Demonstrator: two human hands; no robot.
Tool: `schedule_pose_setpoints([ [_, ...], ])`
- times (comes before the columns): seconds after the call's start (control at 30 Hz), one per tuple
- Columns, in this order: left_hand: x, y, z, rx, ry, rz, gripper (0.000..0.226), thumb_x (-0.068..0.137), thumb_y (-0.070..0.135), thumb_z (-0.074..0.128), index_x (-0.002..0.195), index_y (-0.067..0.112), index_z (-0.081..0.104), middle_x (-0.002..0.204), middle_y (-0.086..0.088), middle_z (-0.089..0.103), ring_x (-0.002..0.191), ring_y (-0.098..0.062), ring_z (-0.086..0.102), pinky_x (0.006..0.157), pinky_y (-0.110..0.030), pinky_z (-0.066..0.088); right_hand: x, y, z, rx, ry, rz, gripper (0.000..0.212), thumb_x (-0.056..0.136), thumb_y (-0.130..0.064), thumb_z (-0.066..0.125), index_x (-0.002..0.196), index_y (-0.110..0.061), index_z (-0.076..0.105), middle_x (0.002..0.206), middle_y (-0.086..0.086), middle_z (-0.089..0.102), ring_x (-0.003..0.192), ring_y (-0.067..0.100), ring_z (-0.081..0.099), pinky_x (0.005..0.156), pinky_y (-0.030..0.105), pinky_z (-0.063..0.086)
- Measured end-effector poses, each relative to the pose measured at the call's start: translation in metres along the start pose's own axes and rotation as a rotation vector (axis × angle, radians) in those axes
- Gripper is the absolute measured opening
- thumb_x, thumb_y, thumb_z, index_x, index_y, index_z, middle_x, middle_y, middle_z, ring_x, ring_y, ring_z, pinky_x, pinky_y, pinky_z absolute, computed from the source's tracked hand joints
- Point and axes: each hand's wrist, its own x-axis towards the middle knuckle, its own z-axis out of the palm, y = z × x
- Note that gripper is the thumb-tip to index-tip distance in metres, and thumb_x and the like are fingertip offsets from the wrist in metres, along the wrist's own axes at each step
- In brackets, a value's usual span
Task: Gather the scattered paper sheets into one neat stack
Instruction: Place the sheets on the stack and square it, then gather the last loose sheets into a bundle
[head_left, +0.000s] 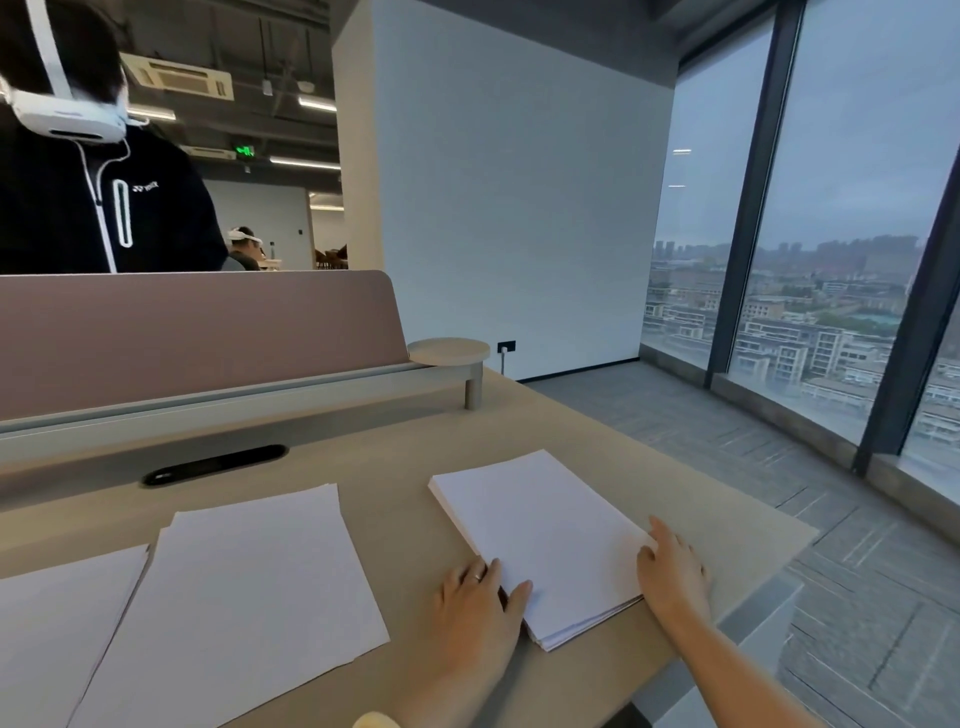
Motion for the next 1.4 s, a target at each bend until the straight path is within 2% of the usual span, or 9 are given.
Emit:
schedule_pose_setpoints([
  [0.1, -0.005, 0.001, -0.004, 0.002, -0.029, 0.012, 0.093, 0.075, 0.075, 0.0, 0.147, 0.023, 0.028, 0.154, 0.006, 0.028, 0.143, -0.013, 0.015, 0.115, -0.029, 0.014, 0.0, 0.001, 0.001, 0.016, -0.005, -0.014, 0.05, 0.096, -0.014, 0.035, 0.145, -0.017, 0.028, 0.143, 0.008, 0.045, 0.132, 0.028, 0.039, 0.11, 0.041, 0.027],
  [0.2, -0.005, 0.0, -0.004, -0.03, -0.032, -0.008, 0.063, 0.095, 0.057, 0.021, 0.149, 0.024, 0.021, 0.155, 0.005, 0.026, 0.144, -0.015, 0.013, 0.116, -0.031, 0.015, -0.001, -0.002, -0.001, 0.049, -0.008, 0.003, 0.051, 0.097, -0.018, 0.037, 0.146, -0.016, 0.026, 0.147, 0.009, 0.04, 0.135, 0.029, 0.036, 0.111, 0.044, 0.027],
  [0.27, -0.007, -0.001, -0.008, -0.077, -0.052, -0.013, 0.066, 0.094, 0.058, 0.022, 0.151, 0.024, 0.012, 0.158, 0.003, 0.018, 0.146, -0.018, 0.009, 0.118, -0.034, 0.012, -0.004, -0.004, -0.003, 0.05, 0.032, 0.003, 0.052, 0.097, -0.024, 0.039, 0.146, -0.016, 0.026, 0.15, 0.008, 0.034, 0.138, 0.029, 0.031, 0.113, 0.046, 0.025],
  [0.4, -0.008, -0.016, -0.029, -0.135, -0.036, -0.002, 0.112, 0.058, 0.087, -0.007, 0.151, 0.026, 0.006, 0.16, 0.0, 0.006, 0.147, -0.02, 0.005, 0.119, -0.033, 0.007, -0.02, -0.025, -0.005, 0.042, 0.131, -0.082, 0.053, 0.097, -0.033, 0.043, 0.145, -0.018, 0.029, 0.154, 0.005, 0.028, 0.142, 0.026, 0.023, 0.118, 0.044, 0.017],
  [0.5, -0.01, -0.042, -0.053, -0.147, 0.093, -0.02, 0.074, 0.09, 0.064, 0.024, 0.151, 0.024, 0.009, 0.16, -0.001, 0.006, 0.148, -0.02, 0.008, 0.119, -0.033, 0.009, -0.04, -0.065, 0.001, 0.12, 0.114, -0.21, 0.052, 0.095, -0.033, 0.046, 0.143, -0.017, 0.033, 0.152, 0.005, 0.032, 0.141, 0.024, 0.026, 0.117, 0.042, 0.017],
  [0.6, -0.02, -0.075, -0.081, -0.117, 0.178, -0.064, 0.063, 0.097, 0.046, 0.033, 0.151, 0.023, 0.01, 0.16, -0.001, 0.007, 0.147, -0.02, 0.01, 0.119, -0.033, 0.012, -0.066, -0.111, 0.014, 0.186, 0.039, -0.325, 0.052, 0.095, -0.031, 0.048, 0.143, -0.017, 0.034, 0.151, 0.002, 0.034, 0.14, 0.021, 0.027, 0.116, 0.038, 0.017],
  [0.97, -0.109, -0.233, -0.189, 0.041, 0.41, -0.377, 0.07, 0.092, 0.055, 0.04, 0.15, 0.026, 0.014, 0.158, -0.001, 0.016, 0.144, -0.024, 0.02, 0.115, -0.036, 0.025, -0.177, -0.225, 0.087, 0.28, -0.433, -0.37, 0.065, 0.091, -0.043, 0.053, 0.145, -0.018, 0.028, 0.151, 0.003, 0.029, 0.135, 0.024, 0.036, 0.11, 0.038, 0.032],
  [1.23, -0.206, -0.36, -0.245, 0.008, 0.309, -0.773, 0.095, 0.079, 0.062, 0.055, 0.15, 0.021, 0.007, 0.155, -0.008, 0.021, 0.141, -0.031, 0.022, 0.112, -0.043, 0.028, -0.2, -0.248, 0.128, -0.059, -0.383, -0.222, 0.097, 0.075, -0.072, 0.05, 0.149, -0.018, 0.017, 0.153, 0.009, 0.026, 0.143, 0.031, 0.019, 0.118, 0.041, 0.017],
  [1.4, -0.225, -0.374, -0.247, 0.085, 0.191, -0.763, 0.089, 0.081, 0.054, 0.057, 0.149, 0.019, 0.011, 0.144, -0.005, 0.035, 0.134, -0.029, 0.03, 0.107, -0.038, 0.032, -0.223, -0.27, 0.135, -0.171, -0.415, -0.296, 0.099, 0.074, -0.072, 0.05, 0.148, -0.019, 0.012, 0.153, 0.006, 0.026, 0.142, 0.029, 0.022, 0.116, 0.04, 0.021],
])
